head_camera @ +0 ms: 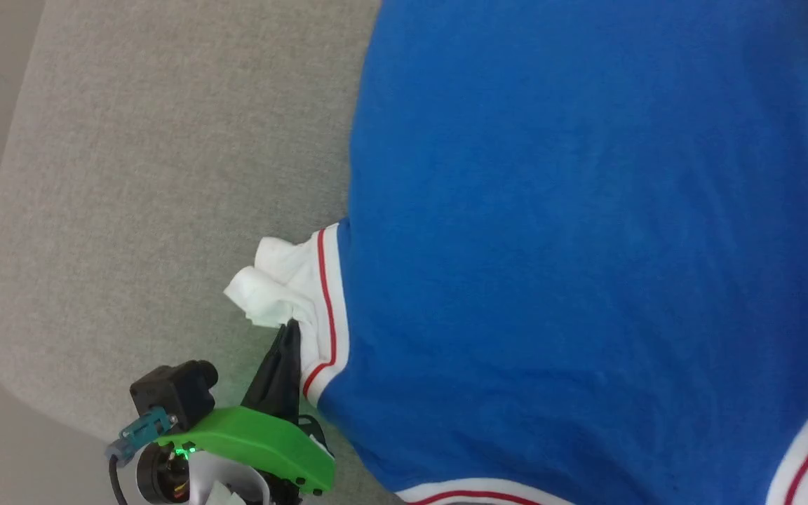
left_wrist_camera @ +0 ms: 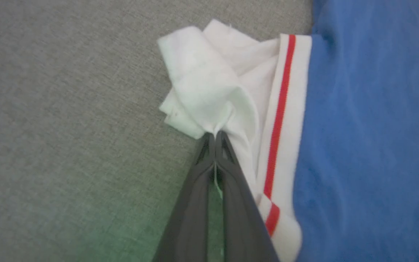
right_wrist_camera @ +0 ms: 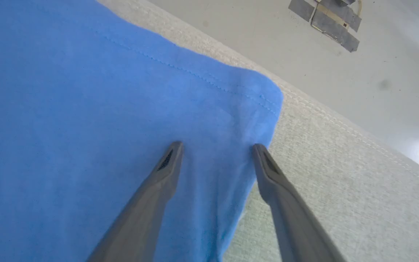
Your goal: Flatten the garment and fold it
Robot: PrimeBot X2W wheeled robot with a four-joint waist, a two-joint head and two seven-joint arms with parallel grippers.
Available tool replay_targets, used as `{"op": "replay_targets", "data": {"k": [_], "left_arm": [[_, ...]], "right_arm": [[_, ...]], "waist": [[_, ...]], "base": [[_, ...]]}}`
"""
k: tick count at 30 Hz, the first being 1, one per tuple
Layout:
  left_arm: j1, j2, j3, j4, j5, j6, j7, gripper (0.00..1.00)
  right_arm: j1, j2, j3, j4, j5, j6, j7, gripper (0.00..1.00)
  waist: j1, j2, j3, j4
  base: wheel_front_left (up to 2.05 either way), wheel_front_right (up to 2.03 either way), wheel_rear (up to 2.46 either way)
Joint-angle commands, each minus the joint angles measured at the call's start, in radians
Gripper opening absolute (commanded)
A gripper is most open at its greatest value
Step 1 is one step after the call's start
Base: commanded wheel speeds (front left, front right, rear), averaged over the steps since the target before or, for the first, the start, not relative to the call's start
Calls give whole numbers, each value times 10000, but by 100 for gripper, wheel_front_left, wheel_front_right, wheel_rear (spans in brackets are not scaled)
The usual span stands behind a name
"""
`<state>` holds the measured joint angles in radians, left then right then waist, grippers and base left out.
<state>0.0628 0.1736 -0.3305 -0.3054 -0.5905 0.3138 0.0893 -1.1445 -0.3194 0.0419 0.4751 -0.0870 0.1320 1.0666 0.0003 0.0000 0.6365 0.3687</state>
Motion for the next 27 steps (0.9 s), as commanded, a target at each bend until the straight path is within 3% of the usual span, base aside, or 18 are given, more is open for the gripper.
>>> {"op": "replay_targets", "data": {"k": [1, 5, 6, 7, 12, 17, 22, 27], "left_arm": [[208, 48, 62, 173, 16, 151, 52, 0], [184, 59, 80, 227, -24, 152, 67, 0], [172, 70, 87, 234, -25, 151, 68, 0], [143, 89, 107, 238, -14, 150, 52, 0], [16, 231, 246, 249, 19, 164, 49, 0], [-145, 427, 315, 351, 52, 156, 203, 0], [-245, 699, 378, 472, 68, 146, 473, 0], [-115, 981, 532, 542, -6, 192, 737, 0]], "right_arm": [[116, -131, 31, 87, 87, -13, 134, 100], [366, -142, -144, 239, 300, -13, 688, 100], [394, -114, -269, 233, 345, -13, 795, 38], [421, -71, -389, 196, 410, -13, 837, 1], [370, 130, -698, -64, 801, -13, 328, 0], [513, 255, -438, -339, 1699, -13, -847, 0], [1544, -354, 116, -1212, 2907, -13, -1554, 0], [3793, -1044, 11, -2970, 3985, -13, -1718, 0]], "waist": [[-3, 0, 307, 324], [-3, 0, 132, 206], [-3, 0, 93, 176], [-3, 0, 23, 119], [-3, 0, -418, -269], [-3, 0, -1401, -923], [-3, 0, -2551, -1610], [-3, 0, -3562, -2268]], "base": [[0, 0, 0], [0, 0, 0], [0, 0, 0], [0, 0, 0], [0, 0, 0], [0, 0, 0], [0, 0, 0], [0, 0, 0]]}}
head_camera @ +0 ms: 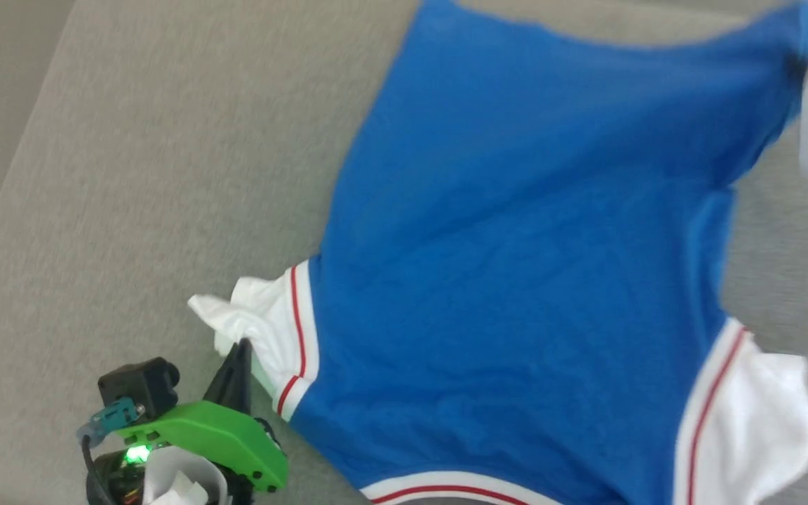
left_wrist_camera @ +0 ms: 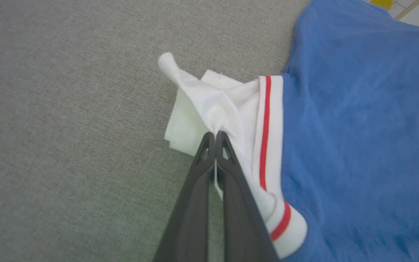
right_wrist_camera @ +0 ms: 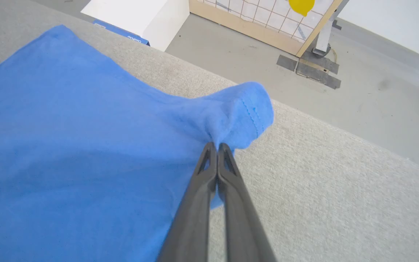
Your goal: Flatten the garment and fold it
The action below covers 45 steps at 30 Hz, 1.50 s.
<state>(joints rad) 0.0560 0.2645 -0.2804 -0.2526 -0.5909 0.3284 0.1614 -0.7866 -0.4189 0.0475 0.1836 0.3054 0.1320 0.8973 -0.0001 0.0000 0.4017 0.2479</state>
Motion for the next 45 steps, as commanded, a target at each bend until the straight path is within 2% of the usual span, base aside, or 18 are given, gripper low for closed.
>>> {"op": "replay_targets", "data": {"k": [1, 6, 12, 15, 18, 19, 20, 21, 27, 31, 33, 40, 45], "left_arm": [[-8, 114, 65, 30, -21, 60, 52, 0], [154, 272, 110, 144, -118, 50, 224, 0], [236, 366, 114, 280, -178, 29, 310, 0], [268, 407, 109, 353, -212, 4, 340, 0], [380, 422, 157, 374, -248, 29, 298, 0], [431, 439, 175, 374, -255, 41, 288, 0], [471, 458, 192, 382, -265, 45, 285, 0], [510, 485, 207, 390, -274, 45, 287, 0], [578, 507, 237, 484, -322, 26, 219, 0], [636, 505, 230, 499, -301, 53, 148, 0], [628, 503, 208, 448, -271, 62, 119, 0], [55, 341, -110, 243, -79, -17, 85, 0], [-299, 130, -341, 205, 31, -66, -42, 0]], "right_arm": [[706, -86, -182, -414, 231, -13, 24, 0], [4049, 17, -1365, -2581, 552, -13, 401, 0], [7869, 1508, -2578, -4175, 600, -13, 1163, 0], [9264, 2360, -2694, -4361, 693, -13, 1649, 0], [10040, 2784, -2504, -4509, 892, -13, 2101, 0], [10145, 2927, -2546, -4619, 1024, -13, 2072, 24], [10176, 3017, -2631, -4731, 1089, -13, 1955, 55], [10177, 3097, -2806, -4858, 1096, -13, 1760, 100], [9018, 3463, -3968, -5435, 1063, -13, -598, 100], [7671, 3521, -3648, -5073, 1251, -13, -2130, 100], [6967, 3390, -3236, -4616, 1161, -13, -2477, 100], [4044, 2909, -2038, -2368, 447, -13, -2745, 100], [1978, 2145, -460, -383, -597, -13, -1826, 100]], "waist": [[1, 0, -1356, -1170], [1, 0, -2015, -1461], [1, 0, -2431, -1588], [1, 0, -2608, -1577], [1, 0, -2767, -1655], [1, 0, -2827, -1690], [1, 0, -2878, -1713], [1, 0, -2917, -1729], [1, 0, -3085, -1762], [1, 0, -3080, -1759], [1, 0, -2946, -1694], [1, 0, -1884, -845], [1, 0, -892, -96]], "base": [[0, 0, 0], [0, 0, 0], [0, 0, 0], [0, 0, 0], [0, 0, 0], [0, 0, 0], [0, 0, 0], [0, 0, 0], [0, 0, 0], [0, 0, 0], [0, 0, 0], [0, 0, 0], [0, 0, 0]]}}
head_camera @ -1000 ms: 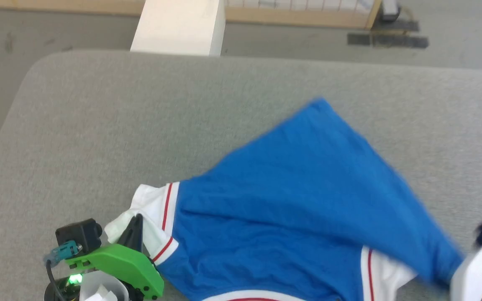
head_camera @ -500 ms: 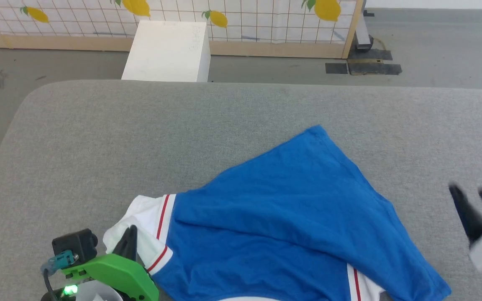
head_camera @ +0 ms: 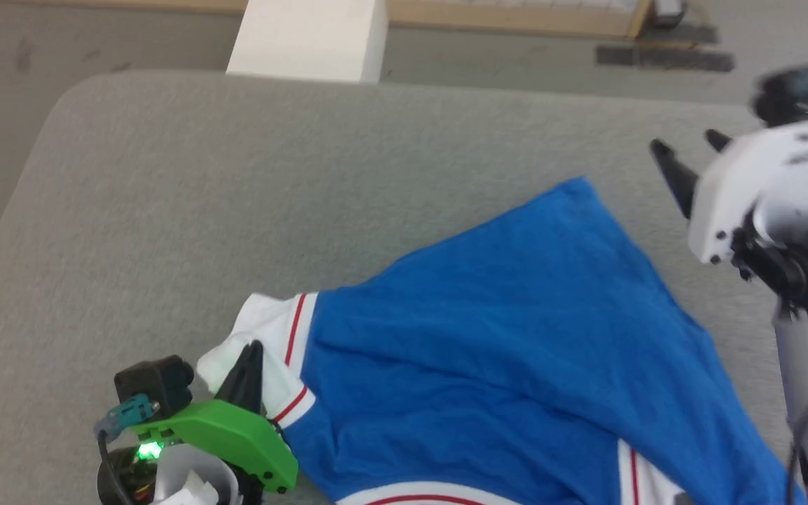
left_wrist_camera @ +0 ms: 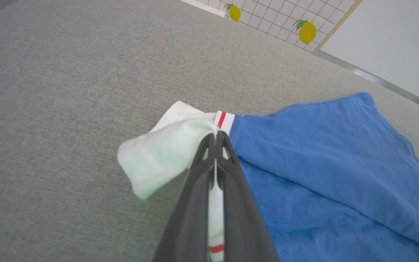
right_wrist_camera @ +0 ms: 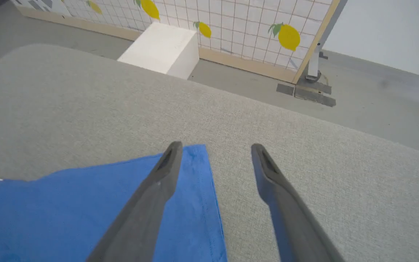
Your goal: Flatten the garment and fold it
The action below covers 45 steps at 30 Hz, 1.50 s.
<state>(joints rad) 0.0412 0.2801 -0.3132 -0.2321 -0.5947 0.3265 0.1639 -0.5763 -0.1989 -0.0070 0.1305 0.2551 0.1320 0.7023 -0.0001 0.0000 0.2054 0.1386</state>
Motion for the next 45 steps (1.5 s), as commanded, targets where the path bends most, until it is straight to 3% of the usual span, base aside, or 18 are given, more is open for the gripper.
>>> {"op": "replay_targets", "data": {"k": [1, 9, 18, 19, 20, 21, 25, 27, 35, 40, 41, 45], "left_arm": [[-203, -67, -47, 19, 85, -57, -105, 0], [-704, -591, -384, 417, 23, -290, -489, 0], [-776, -742, -362, 806, -71, -356, -791, 0], [-789, -726, -348, 826, -66, -348, -798, 0], [-795, -706, -333, 838, -63, -340, -797, 0], [-802, -665, -313, 844, -51, -337, -794, 0], [-804, -495, -215, 835, -18, -298, -754, 0], [-696, -271, -77, 812, 26, -193, -677, 0], [-204, 36, 74, 636, -170, -139, -416, 0], [149, -66, 177, 561, -551, -221, -456, 0], [459, -305, 357, 490, -1157, -450, -591, 0], [533, -802, 906, 334, -2289, -936, -947, 0]], "right_arm": [[-427, -187, 355, 516, -255, -13, 406, 100], [-2299, -1294, 2417, 2825, -1158, -13, 2693, 100], [-2228, -2008, 4271, 3354, -254, -13, 3560, 100], [-2200, -2034, 4279, 3401, -80, -13, 3644, 56], [-2208, -2052, 4261, 3384, 52, -13, 3605, 23], [-2231, -2081, 4234, 3331, 212, -13, 3466, 0], [-2228, -2119, 3628, 2951, 812, -13, 2495, 0], [-1537, -2036, 2812, 2101, 1754, -13, 1498, 0], [1908, -2204, 850, -1033, 3516, -13, 1417, 0], [4636, -1433, -672, -2636, 4112, -13, 2126, 0], [6464, -521, -1370, -3640, 4459, -13, 2819, 0], [7250, 172, -1634, -4244, 4962, -13, 3205, 0]], "waist": [[1, 0, 1198, 1106], [1, 0, 2175, 1996], [1, 0, 2200, 1924], [1, 0, 2149, 1848], [1, 0, 2099, 1779], [1, 0, 2016, 1676], [1, 0, 1561, 1246], [1, 0, 791, 678], [1, 0, -654, -421], [1, 0, -1249, -845], [1, 0, -1548, -1050], [1, 0, -1629, -1211]], "base": [[0, 0, 0], [0, 0, 0], [0, 0, 0], [0, 0, 0], [0, 0, 0], [0, 0, 0], [0, 0, 0], [0, 0, 0], [0, 0, 0], [0, 0, 0], [0, 0, 0], [0, 0, 0]]}}
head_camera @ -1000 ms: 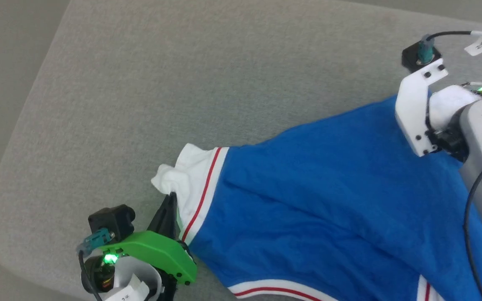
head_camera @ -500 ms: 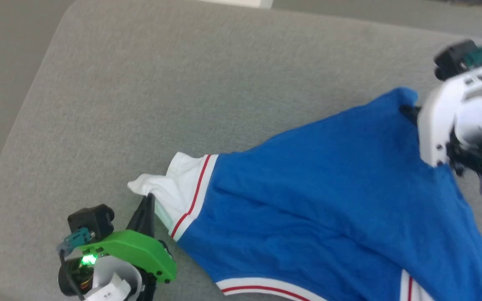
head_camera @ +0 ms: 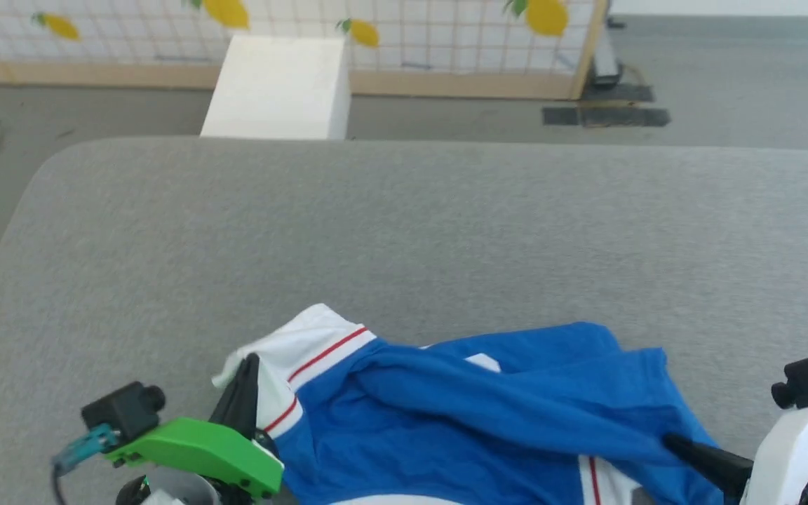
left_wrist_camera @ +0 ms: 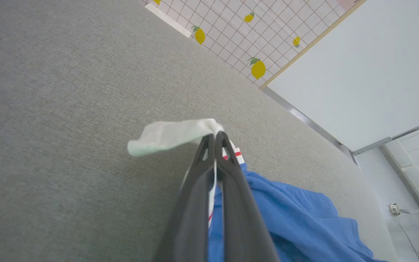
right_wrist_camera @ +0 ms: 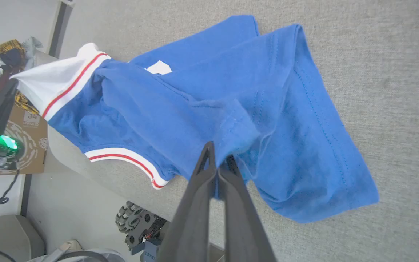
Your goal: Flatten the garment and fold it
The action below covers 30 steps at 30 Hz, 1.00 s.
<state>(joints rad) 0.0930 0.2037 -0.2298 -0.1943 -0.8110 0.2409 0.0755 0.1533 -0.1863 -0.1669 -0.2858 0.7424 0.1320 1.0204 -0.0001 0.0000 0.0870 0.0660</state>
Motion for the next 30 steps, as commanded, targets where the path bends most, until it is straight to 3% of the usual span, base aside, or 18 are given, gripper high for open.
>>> {"op": "replay_targets", "data": {"k": [1, 7, 8, 10, 17, 25, 30], "left_arm": [[-46, -72, 205, -33, -356, -221, -85, 0], [-1683, 214, 837, 303, -1325, -1011, 329, 0], [-3316, 562, 790, 760, -1333, -1245, 872, 0], [-4613, 857, 615, 1259, -1038, -1317, 1247, 0], [-9367, 1054, 229, 3398, -146, -1532, 1597, 0], [-13807, 1099, 30, 5600, 964, -1367, 1291, 0], [-15930, 1235, 209, 6369, 1597, -1183, 296, 0]], "right_arm": [[-89, 176, -138, -152, 204, -13, 39, 0], [-1857, 269, -540, -26, 606, -13, 674, 0], [-3457, 270, -876, 467, 470, -13, 1193, 0], [-4752, 249, -1055, 835, 219, -13, 1558, 0], [-9620, 499, -1601, 2449, -1010, -13, 1808, 0], [-13958, 728, -1521, 4652, -2919, -13, 775, 0], [-15937, 965, -1273, 5684, -3693, -13, -390, 0]], "waist": [[1, 0, -460, -515], [1, 0, -383, -677], [1, 0, -54, -621], [1, 0, 265, -598], [1, 0, 1513, -518], [1, 0, 3225, -630], [1, 0, 4133, -721]], "base": [[0, 0, 0], [0, 0, 0], [0, 0, 0], [0, 0, 0], [0, 0, 0], [0, 0, 0], [0, 0, 0]]}}
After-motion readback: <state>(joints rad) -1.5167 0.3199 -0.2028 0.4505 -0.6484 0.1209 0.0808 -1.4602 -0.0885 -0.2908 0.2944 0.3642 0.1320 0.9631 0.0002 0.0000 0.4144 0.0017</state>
